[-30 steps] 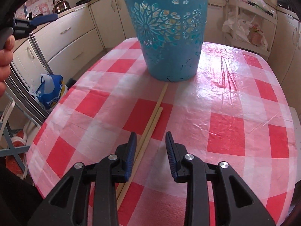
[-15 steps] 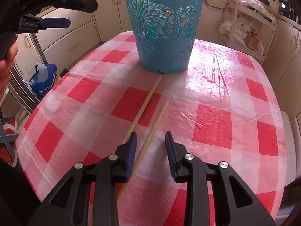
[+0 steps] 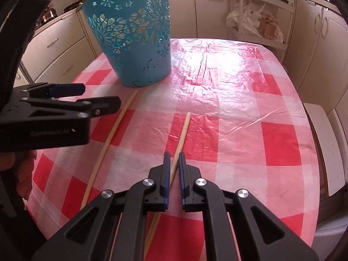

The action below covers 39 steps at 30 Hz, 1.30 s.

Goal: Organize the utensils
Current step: 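Lower both grippers to the last chopsticks lying beside the teal bin, then close the left gripper on a chopstick while the right gripper closes on another, then lift the left gripper's chopstick over the teal bin and open to drop it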

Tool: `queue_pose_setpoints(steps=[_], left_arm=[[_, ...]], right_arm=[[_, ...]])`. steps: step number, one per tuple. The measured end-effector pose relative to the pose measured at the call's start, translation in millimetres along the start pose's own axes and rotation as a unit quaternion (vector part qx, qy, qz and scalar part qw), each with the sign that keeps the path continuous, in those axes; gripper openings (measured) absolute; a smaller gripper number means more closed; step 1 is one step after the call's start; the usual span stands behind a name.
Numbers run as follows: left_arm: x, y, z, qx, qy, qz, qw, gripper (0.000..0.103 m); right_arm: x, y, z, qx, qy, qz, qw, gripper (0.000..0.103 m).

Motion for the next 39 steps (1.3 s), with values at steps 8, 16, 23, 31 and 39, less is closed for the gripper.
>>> queue_pose_setpoints(steps=[8, 16, 23, 31, 39], left_arm=[[-10, 15, 12, -0.015, -0.020, 0.030, 0.9993, 0.033], [-12, 13, 11, -0.089, -0.042, 0.009, 0.9951, 0.005], [3, 3, -28, -0.144, -0.013, -0.004, 0.9895, 0.005], [34, -17, -89, -0.187, 0.072, 0.030, 0.9793, 0.005], [68, -56, -146, -0.170, 0.201, -0.012, 0.9646, 0.005]], right_arm=[[0, 2, -1, 0.009, -0.001, 0.011, 1.000, 0.009], [2, 4, 2, 0.008, 0.001, 0.004, 1.000, 0.009], [1, 0, 3, 0.004, 0.004, 0.000, 1.000, 0.009], [-1, -1, 2, 0.003, 0.007, 0.003, 1.000, 0.009], [-1, 0, 2, 0.010, 0.010, 0.013, 1.000, 0.008]])
Point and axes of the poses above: each gripper's, at about its wrist camera, not at the fingertips, and z roughly the way its jaws point, y to its right, x to its top, the point moved 1 cm from there along z, roughly the way its jaws point, and after that the axes turned 9 degrees about y, right-handed, at the moved point
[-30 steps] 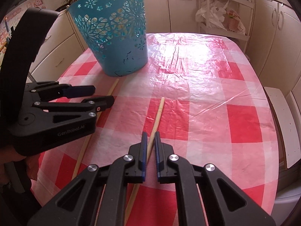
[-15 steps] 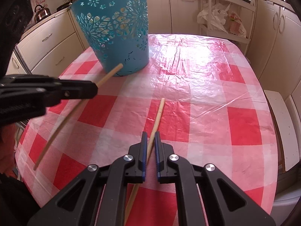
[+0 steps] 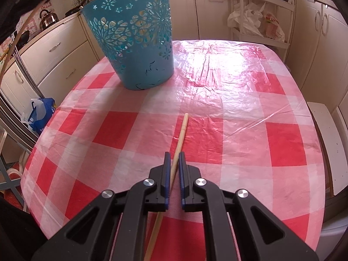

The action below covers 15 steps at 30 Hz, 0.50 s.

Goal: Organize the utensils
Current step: 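Lift the left gripper's chopstick over the teal bin and open to drop it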

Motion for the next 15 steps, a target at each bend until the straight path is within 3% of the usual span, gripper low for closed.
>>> queue_pose_setpoints(steps=[4, 9, 15], left_arm=[[29, -3, -20, 0.008, 0.094, -0.016, 0.9954, 0.005], [56, -5, -30, 0.023, 0.191, -0.035, 0.9808, 0.005], [75, -4, -33, 0.055, 0.264, -0.049, 0.9617, 0.005]], right_arm=[[1, -2, 1, 0.003, -0.001, -0.001, 1.000, 0.008], [1, -2, 1, 0.006, -0.003, 0.002, 1.000, 0.008], [1, 4, 0, 0.007, -0.001, 0.013, 1.000, 0.007]])
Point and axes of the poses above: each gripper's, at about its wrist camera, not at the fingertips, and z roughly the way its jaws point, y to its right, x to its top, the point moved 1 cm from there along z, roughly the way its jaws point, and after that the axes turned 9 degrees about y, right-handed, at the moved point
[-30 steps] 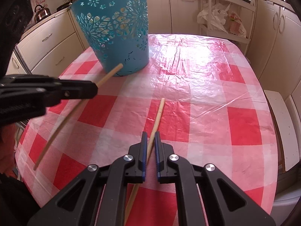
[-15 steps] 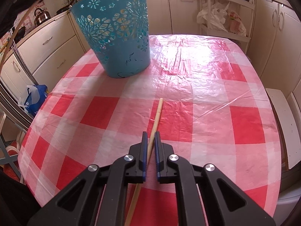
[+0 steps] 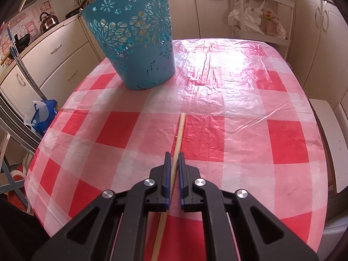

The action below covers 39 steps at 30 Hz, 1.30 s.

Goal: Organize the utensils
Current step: 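Lift the left gripper's chopstick over the teal bin and open to drop it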

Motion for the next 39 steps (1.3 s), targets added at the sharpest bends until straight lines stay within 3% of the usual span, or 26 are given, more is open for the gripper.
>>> queue_pose_setpoints(steps=[9, 14, 26, 39], left_arm=[[-13, -12, 31, 0.078, 0.048, -0.027, 0.9954, 0.005], [-21, -12, 40, 0.114, 0.069, -0.005, 0.9911, 0.005], [-64, -17, 61, 0.143, 0.015, 0.032, 0.9890, 0.005], [-70, -13, 62, 0.125, -0.032, 0.037, 0.9909, 0.005]], right_arm=[[3, 5, -6, 0.014, 0.009, 0.019, 1.000, 0.007], [3, 10, -6, 0.017, 0.009, 0.027, 0.999, 0.007], [5, 11, -9, 0.020, 0.016, 0.032, 0.999, 0.007], [8, 10, -12, 0.027, 0.022, 0.035, 0.999, 0.007]])
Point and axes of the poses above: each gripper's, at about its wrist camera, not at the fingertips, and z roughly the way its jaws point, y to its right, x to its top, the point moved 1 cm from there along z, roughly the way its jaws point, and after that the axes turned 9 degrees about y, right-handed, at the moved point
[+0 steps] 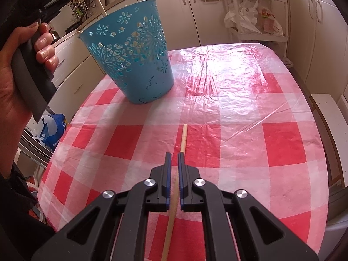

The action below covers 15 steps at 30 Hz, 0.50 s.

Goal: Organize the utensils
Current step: 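Lift the left gripper's chopstick over the teal bin and open to drop it, then lift the right gripper's chopstick over the teal bin and open to drop it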

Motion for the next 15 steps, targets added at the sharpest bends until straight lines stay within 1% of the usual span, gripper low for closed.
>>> queue_pose_setpoints(steps=[5, 7, 8, 9, 10, 11, 12, 15], left_arm=[[-12, 0, 7, 0.002, -0.044, 0.015, 0.9989, 0.005], [-15, 3, 6, 0.003, -0.052, 0.025, 0.9984, 0.006], [-16, 4, 5, 0.004, -0.055, 0.027, 0.9981, 0.011], [-17, 4, 2, 0.007, -0.058, 0.028, 0.9979, 0.022], [-17, 5, 0, 0.010, -0.060, 0.030, 0.9977, 0.030], [-18, 6, -3, 0.016, -0.062, 0.032, 0.9974, 0.044], [-19, 7, -6, 0.021, -0.062, 0.035, 0.9973, 0.052], [-15, 9, -14, 0.022, -0.063, 0.043, 0.9969, 0.060]], right_arm=[[0, 2, -1, 0.001, 0.001, 0.003, 1.000, 0.007], [0, 3, -2, 0.002, 0.003, 0.006, 1.000, 0.007], [1, 3, -3, 0.003, 0.005, 0.006, 1.000, 0.007], [1, 2, -3, 0.003, 0.006, 0.006, 1.000, 0.007], [2, 2, -4, 0.004, 0.007, 0.006, 1.000, 0.007], [2, 1, -5, 0.005, 0.008, 0.005, 1.000, 0.007], [3, 1, -5, 0.005, 0.010, 0.005, 1.000, 0.007], [4, 0, -7, 0.010, 0.011, 0.006, 1.000, 0.007]])
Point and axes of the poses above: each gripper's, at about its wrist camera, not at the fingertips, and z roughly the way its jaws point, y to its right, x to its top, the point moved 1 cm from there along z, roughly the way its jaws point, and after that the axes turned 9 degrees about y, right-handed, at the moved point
